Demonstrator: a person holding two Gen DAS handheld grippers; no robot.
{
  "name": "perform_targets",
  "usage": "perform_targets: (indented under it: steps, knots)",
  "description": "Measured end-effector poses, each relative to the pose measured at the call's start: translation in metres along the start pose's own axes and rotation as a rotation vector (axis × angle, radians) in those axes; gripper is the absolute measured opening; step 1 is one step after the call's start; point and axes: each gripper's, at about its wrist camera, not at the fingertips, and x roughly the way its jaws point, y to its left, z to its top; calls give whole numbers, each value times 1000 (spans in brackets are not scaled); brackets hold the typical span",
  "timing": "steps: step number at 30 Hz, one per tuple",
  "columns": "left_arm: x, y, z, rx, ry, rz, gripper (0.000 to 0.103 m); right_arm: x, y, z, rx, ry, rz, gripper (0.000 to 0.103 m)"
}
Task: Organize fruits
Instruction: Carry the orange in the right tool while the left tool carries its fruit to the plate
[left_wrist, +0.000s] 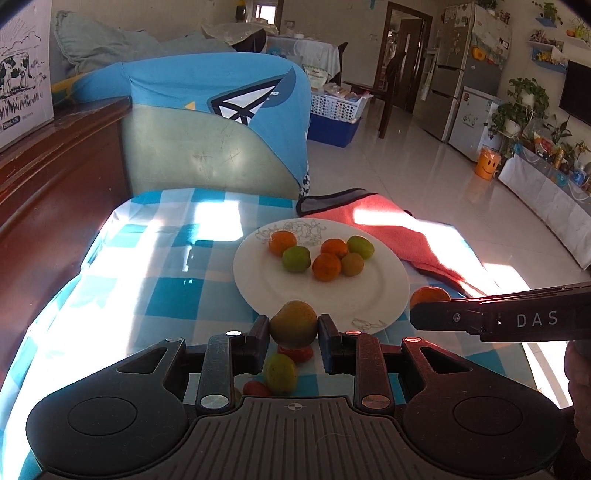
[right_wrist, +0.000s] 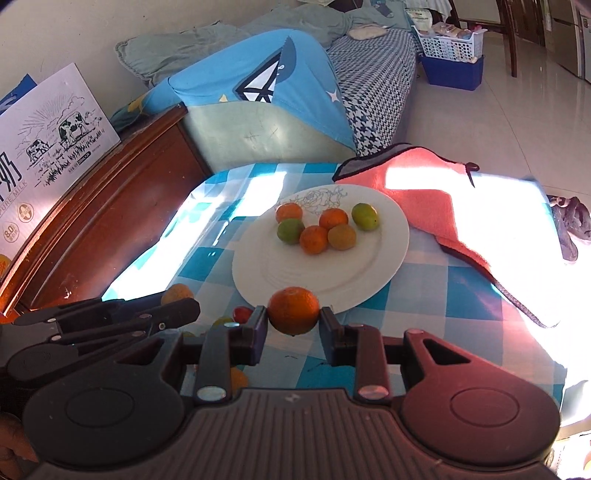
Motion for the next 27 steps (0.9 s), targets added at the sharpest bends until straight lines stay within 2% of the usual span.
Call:
perform_targets:
  steps: [27]
  knots:
    - [77,1,26,16,81,-26,26,65,-20,33,47,77,-60,30]
